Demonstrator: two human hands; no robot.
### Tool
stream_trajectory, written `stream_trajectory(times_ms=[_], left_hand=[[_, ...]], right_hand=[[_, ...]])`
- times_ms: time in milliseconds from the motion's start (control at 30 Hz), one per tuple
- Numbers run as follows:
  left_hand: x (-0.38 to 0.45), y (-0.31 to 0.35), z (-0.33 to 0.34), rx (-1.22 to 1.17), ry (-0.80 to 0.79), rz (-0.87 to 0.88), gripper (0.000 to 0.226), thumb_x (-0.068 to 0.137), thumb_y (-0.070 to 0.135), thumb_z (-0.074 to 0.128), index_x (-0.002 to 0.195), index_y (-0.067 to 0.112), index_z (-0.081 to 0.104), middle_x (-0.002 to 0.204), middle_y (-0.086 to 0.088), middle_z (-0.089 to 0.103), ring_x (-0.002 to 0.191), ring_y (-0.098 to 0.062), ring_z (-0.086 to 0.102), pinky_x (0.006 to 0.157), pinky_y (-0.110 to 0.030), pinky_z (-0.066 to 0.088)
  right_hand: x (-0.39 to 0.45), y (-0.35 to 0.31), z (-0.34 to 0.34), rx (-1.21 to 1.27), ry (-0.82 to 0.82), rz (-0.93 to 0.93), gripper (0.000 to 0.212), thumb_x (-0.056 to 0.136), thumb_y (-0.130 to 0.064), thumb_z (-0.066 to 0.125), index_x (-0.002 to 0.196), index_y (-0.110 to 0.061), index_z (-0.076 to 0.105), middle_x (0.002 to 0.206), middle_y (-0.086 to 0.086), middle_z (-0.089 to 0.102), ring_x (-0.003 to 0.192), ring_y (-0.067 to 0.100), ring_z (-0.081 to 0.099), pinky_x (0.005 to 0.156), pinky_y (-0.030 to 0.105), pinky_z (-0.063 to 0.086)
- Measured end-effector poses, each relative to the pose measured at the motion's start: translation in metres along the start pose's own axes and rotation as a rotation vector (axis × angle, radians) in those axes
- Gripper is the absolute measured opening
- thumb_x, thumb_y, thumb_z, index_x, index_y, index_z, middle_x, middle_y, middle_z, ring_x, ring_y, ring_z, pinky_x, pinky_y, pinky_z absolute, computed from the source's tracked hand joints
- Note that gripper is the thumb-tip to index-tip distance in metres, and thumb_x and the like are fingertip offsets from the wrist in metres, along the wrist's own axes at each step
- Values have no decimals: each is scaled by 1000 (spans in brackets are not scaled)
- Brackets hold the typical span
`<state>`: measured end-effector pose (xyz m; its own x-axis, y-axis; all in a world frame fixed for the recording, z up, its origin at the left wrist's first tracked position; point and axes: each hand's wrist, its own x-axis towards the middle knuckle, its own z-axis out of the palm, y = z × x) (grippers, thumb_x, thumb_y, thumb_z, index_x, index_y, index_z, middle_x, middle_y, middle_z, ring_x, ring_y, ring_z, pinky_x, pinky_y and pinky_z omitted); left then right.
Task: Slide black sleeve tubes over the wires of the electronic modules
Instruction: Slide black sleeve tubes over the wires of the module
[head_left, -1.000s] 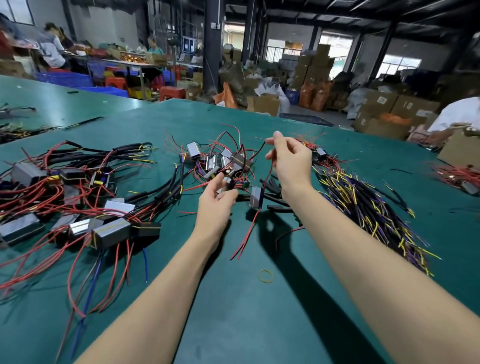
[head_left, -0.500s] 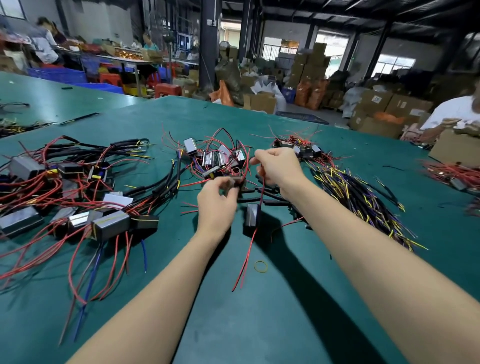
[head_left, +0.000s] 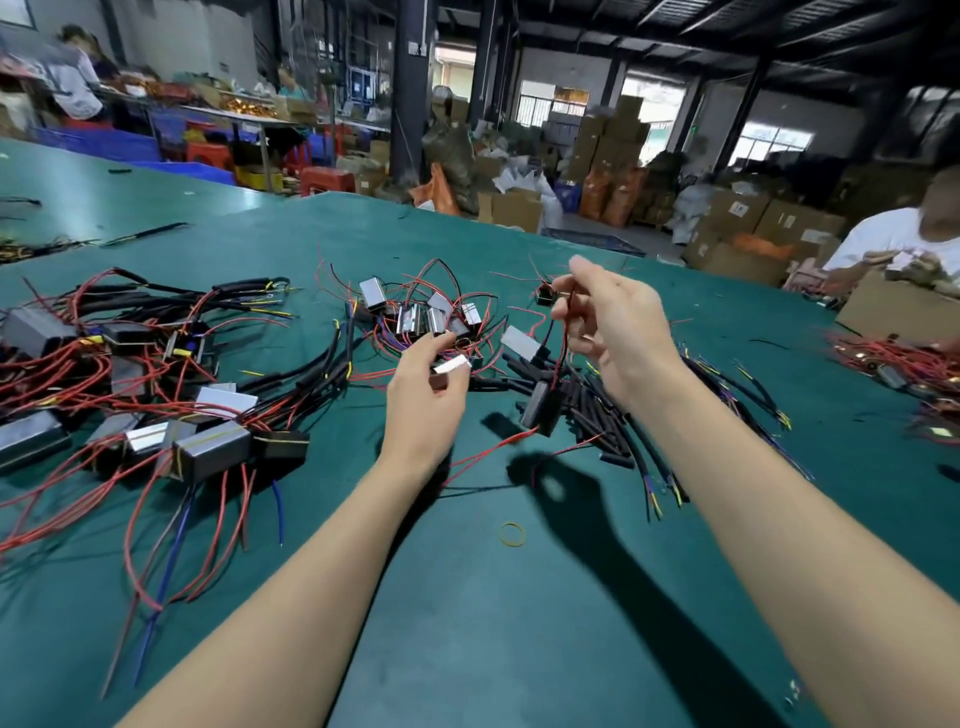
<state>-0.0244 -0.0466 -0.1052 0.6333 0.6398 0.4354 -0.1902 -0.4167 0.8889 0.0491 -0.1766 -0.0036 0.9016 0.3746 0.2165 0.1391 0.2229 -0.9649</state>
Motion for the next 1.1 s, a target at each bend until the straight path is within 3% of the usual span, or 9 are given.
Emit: stream_trajectory(times_ms=[167, 267, 367, 500, 567, 667, 833, 1000, 1100], left_hand=[[-4, 0, 2, 59, -160, -48, 30, 93, 17, 56, 123, 17, 60, 115, -1, 65, 98, -13, 62, 90, -18, 40], [-4, 6, 0, -74, -72, -47, 20, 95, 14, 53, 110, 12, 65, 102, -9, 69, 91, -22, 64, 87, -29, 48], [-6, 26, -2, -353, -84, -85, 18, 97, 20, 50, 103, 13, 65, 92, -5, 70, 87, -15, 63, 75, -16, 50], [-21, 45, 1, -392, -414, 26, 34, 88, 40, 53, 111, 18, 65, 97, 5, 73, 93, -2, 65, 82, -11, 46], [-31, 48, 6, -372, -570, 59, 28, 87, 33, 61, 110, 18, 66, 101, 2, 73, 96, -9, 66, 84, -25, 52], [-33, 52, 6, -318, -633, 34, 27, 84, 33, 65, 103, 15, 66, 94, -14, 71, 83, -31, 66, 78, -57, 54], [-26, 56, -1, -137, -624, 103, 16, 92, 34, 58, 82, 25, 68, 66, 11, 63, 63, -9, 57, 66, -27, 47], [-27, 49, -2, -31, -737, -31, 31, 94, 41, 53, 87, 16, 70, 67, 1, 53, 65, -14, 43, 63, -30, 33], [-31, 45, 2, -170, -779, -209, 19, 96, 29, 52, 95, 16, 66, 75, -2, 63, 66, -14, 53, 65, -25, 42]], right_hand=[[-28, -14, -12, 179, -49, -202, 26, 98, -20, 50, 80, -8, 64, 63, 4, 64, 44, 8, 44, 37, 17, 29], [-37, -18, -16, 175, -82, -153, 23, 97, -17, 52, 81, -6, 64, 64, 3, 64, 44, 7, 44, 37, 16, 30], [-41, -9, -17, 77, -154, -8, 25, 95, -15, 55, 75, -5, 66, 66, 6, 56, 41, 6, 43, 34, 14, 29], [-43, 7, -17, 133, -171, 104, 25, 94, -13, 55, 73, -4, 65, 65, 6, 54, 39, 5, 42, 32, 13, 29], [-43, 13, -20, 154, -193, 131, 24, 95, -15, 54, 78, -3, 64, 52, 2, 51, 39, 6, 40, 32, 13, 30], [-45, 17, -27, 95, -168, 124, 25, 95, -18, 54, 78, -4, 65, 46, 0, 47, 38, 7, 39, 34, 15, 32], [-46, 20, -33, -24, -77, 96, 24, 93, -15, 57, 70, -6, 57, 51, 0, 50, 37, 9, 41, 37, 13, 25], [-50, 35, -35, -92, -70, 215, 30, 95, -15, 54, 65, -10, 54, 57, 3, 47, 38, 10, 43, 34, 14, 29], [-53, 45, -35, -63, -82, 260, 29, 97, -15, 51, 68, -9, 52, 57, 2, 46, 41, 11, 44, 33, 15, 29]])
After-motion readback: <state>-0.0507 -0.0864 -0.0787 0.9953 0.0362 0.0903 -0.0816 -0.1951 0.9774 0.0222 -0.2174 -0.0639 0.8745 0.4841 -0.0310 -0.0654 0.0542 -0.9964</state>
